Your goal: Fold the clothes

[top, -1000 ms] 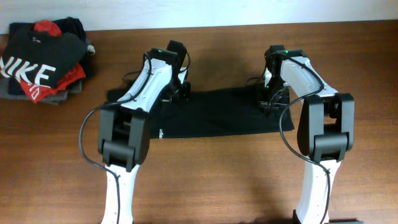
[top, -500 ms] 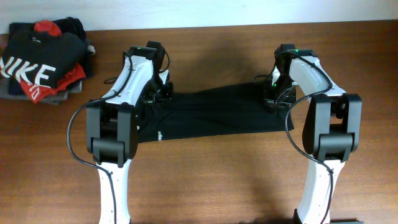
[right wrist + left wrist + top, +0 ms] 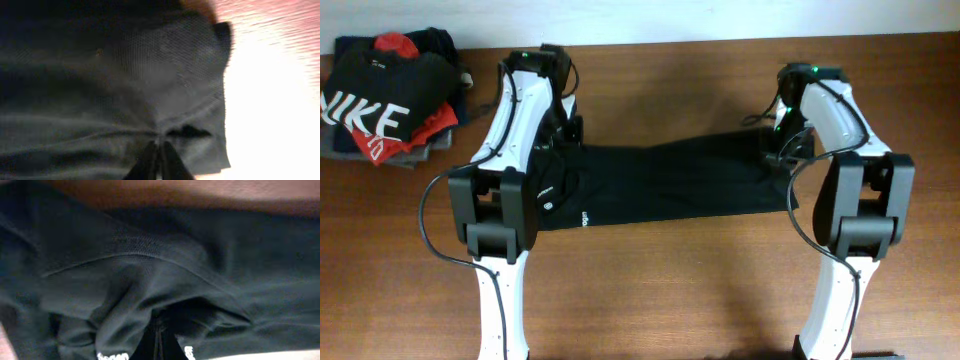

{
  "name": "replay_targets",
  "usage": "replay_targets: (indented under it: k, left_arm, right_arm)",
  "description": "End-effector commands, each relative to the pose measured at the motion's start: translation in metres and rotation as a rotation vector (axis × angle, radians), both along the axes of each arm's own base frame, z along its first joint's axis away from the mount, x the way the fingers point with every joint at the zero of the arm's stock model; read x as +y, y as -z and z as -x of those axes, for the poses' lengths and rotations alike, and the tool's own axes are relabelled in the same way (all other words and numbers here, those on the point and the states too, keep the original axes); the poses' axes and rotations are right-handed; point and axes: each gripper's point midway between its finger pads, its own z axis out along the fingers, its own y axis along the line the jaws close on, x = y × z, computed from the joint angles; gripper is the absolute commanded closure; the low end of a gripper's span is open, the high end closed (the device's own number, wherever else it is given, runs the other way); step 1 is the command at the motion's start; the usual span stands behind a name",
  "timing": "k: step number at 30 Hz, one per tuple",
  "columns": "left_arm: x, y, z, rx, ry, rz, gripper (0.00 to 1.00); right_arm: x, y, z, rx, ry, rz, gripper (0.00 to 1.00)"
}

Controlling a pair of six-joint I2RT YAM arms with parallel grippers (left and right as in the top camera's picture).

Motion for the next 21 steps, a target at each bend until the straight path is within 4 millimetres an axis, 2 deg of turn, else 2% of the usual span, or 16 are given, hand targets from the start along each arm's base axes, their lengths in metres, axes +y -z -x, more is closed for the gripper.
replay_targets:
  k: [1, 2, 5, 7, 11, 12, 15, 21]
  left_arm:
    - [-0.003, -0.017, -0.008, -0.047, 0.026, -0.003, 0.99]
    - [-0.008, -0.023, -0.01, -0.06, 0.03, 0.009, 0.99]
    - [-0.027, -0.031, -0.013, -0.082, 0.05, 0.063, 1.0]
    - [-0.041, -0.031, -0.011, -0.083, 0.069, 0.09, 0.99]
    - [-0.067, -0.024, 0.008, -0.016, 0.119, 0.11, 1.0]
    - [-0.076, -0.02, 0.014, 0.005, 0.139, 0.105, 0.99]
    - [-0.097, 0.0, 0.029, 0.063, 0.191, 0.09, 0.99]
    - [-0.105, 0.024, 0.047, 0.157, 0.22, 0.062, 0.99]
  right_arm:
    - [-0.004, -0.016, -0.009, -0.026, -0.009, 0.022, 0.85]
    - [-0.002, -0.02, -0.01, -0.029, -0.008, 0.009, 0.76]
    - [0.013, -0.026, -0.015, -0.054, -0.054, -0.084, 0.64]
    - [0.022, -0.027, -0.018, -0.072, -0.073, -0.136, 0.63]
    - [0.022, -0.025, -0.024, -0.09, -0.073, -0.137, 0.7]
    - [0.022, -0.023, -0.028, -0.105, -0.075, -0.135, 0.76]
    - [0.021, -0.017, -0.032, -0.125, -0.099, -0.131, 0.83]
    - [0.008, 0.001, -0.028, -0.113, -0.105, -0.06, 0.85]
